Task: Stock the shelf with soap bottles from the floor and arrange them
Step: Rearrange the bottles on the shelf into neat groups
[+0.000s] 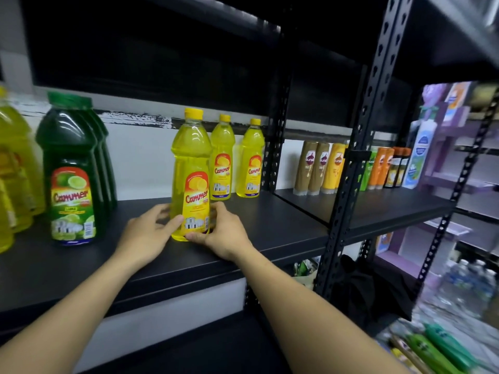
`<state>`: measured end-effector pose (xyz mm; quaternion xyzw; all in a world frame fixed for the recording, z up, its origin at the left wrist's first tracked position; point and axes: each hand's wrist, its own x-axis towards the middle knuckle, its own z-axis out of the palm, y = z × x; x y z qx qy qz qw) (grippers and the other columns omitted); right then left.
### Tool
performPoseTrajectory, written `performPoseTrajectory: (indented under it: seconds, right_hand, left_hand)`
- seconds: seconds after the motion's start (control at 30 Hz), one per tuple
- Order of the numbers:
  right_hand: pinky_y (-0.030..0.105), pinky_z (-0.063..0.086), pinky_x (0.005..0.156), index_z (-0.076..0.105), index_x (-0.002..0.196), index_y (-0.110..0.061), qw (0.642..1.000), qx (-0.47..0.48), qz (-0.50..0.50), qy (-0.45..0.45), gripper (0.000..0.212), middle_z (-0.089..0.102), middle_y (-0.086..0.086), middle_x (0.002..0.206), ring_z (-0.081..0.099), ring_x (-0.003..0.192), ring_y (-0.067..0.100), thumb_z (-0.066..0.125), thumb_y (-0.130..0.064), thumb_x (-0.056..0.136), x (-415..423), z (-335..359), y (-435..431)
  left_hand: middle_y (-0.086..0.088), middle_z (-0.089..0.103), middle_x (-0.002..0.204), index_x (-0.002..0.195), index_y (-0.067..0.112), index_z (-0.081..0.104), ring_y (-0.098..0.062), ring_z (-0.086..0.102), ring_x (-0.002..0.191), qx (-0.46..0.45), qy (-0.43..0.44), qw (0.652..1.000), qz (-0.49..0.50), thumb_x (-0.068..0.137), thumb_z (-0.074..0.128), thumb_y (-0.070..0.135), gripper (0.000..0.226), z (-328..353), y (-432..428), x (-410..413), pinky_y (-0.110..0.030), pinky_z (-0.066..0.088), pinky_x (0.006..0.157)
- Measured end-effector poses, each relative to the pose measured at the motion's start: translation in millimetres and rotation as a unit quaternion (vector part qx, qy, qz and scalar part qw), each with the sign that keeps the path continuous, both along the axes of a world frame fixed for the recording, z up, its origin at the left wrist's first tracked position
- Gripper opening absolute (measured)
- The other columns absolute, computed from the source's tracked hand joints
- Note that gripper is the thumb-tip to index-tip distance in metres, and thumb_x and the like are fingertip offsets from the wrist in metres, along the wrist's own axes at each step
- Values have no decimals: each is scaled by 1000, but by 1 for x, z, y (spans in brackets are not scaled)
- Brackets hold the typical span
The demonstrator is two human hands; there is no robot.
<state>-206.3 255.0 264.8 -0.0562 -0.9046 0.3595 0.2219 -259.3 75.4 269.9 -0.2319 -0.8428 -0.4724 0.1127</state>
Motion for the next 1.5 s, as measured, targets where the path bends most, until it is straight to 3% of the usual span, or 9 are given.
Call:
performPoseTrajectory:
  seconds: [0.1, 0.3, 0.7, 1.3, 1.5]
  right_hand:
    - [43, 55, 93, 44, 124, -30, 1000, -2, -3, -6, 81, 66, -8, 120, 65, 107, 15, 85, -60, 61, -2, 1, 0]
    - [41, 55, 93, 44, 125, -31, 1000, -17, 8, -13, 84, 67, -10, 119, 66, 105, 13, 86, -61, 59, -8, -3, 3]
    - [41, 56, 94, 44, 125, -30, 1000, -13, 12, -5, 80, 66, -10, 120, 66, 106, 12, 85, -59, 62, -7, -4, 1]
    - [37, 56, 93, 46, 125, -28, 1000, -9, 21, 8, 79, 68, -10, 117, 67, 103, 9, 87, -56, 64, -6, -1, 2]
    - [35, 52, 100, 50, 126, -26, 999, -35, 36, 5, 65, 71, -11, 120, 67, 106, 5, 82, -46, 74, -7, -2, 3]
  left_hand:
    - [9, 71, 120, 130, 29, 60, -9, 69, 97, 11, -6, 1000, -1, 90, 64, 49, 45, 1, 0, 0, -37, 49, 99]
    - [6, 67, 125, 138, 25, 54, -8, 63, 93, 20, -8, 999, -24, 90, 68, 44, 54, 2, 4, 1, -26, 45, 83]
    - [7, 64, 133, 142, 28, 50, -7, 61, 92, 8, -3, 1000, -28, 92, 63, 47, 55, 1, 2, 2, -27, 43, 86]
    - [10, 69, 122, 134, 30, 57, 0, 68, 89, 46, -16, 998, -38, 90, 70, 42, 48, -3, 1, -7, -31, 52, 94]
    - [12, 71, 116, 131, 31, 57, -5, 71, 89, 59, -13, 998, -25, 89, 71, 34, 44, -3, 1, -8, -35, 56, 92]
